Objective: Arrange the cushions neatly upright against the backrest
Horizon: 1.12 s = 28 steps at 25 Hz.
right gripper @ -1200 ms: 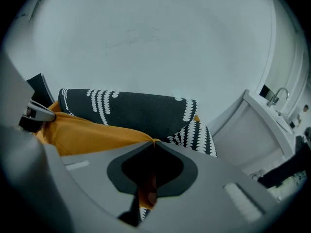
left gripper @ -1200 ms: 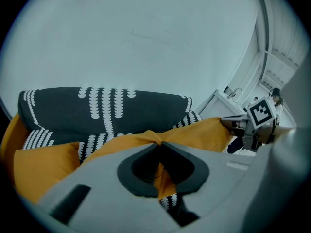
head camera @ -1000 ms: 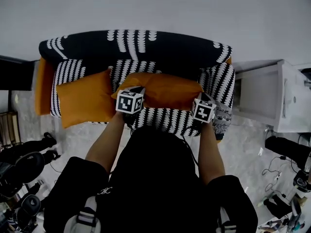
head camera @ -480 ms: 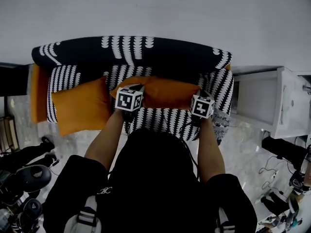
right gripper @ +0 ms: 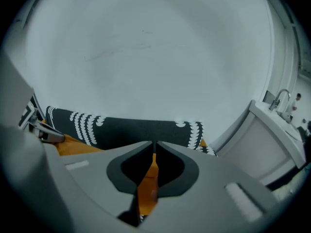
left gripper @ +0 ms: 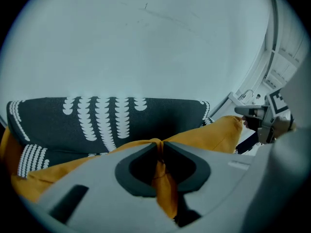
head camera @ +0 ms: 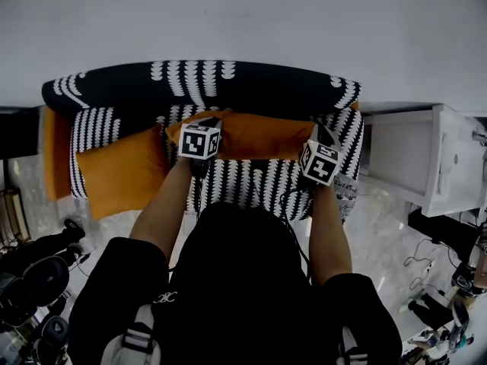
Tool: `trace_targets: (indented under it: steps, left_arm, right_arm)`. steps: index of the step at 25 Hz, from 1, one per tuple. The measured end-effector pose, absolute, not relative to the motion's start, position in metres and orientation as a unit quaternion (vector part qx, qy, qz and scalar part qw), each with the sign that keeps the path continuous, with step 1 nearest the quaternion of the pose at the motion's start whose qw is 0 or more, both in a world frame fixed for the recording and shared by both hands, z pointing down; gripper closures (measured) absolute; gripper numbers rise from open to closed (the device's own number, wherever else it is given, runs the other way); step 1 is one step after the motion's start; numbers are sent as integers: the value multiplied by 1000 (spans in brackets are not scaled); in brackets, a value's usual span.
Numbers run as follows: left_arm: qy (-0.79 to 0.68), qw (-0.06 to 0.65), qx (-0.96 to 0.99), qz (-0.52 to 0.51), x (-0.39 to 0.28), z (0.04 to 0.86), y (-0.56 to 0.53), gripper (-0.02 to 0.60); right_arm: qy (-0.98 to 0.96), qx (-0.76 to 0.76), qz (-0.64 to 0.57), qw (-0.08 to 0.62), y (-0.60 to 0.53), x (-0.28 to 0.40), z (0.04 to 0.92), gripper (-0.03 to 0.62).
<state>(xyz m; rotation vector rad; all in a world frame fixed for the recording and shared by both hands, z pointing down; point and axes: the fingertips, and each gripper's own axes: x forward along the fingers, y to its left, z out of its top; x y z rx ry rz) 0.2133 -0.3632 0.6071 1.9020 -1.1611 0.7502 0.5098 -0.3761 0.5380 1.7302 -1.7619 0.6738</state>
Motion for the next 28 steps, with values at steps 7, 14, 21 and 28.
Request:
trace_targets:
  steps: [7,14,21,28]
  left_arm:
    - [-467,367,744,305,209,612,-399,520]
    - [-517,300,744,298,190,588,-433,483]
    - [-548,320,735,237,179,551,-416,574]
    - [-550,248,763,233,203,492,-379,572]
  right_arm:
    - [-669,651,250,259,-363,499,524,586]
    - [-663,649,281,246,-355,496,527,586]
    - [-688,639,265,221,-356,480,505,586]
    - [-729,615,233,191,-349,450,460,588]
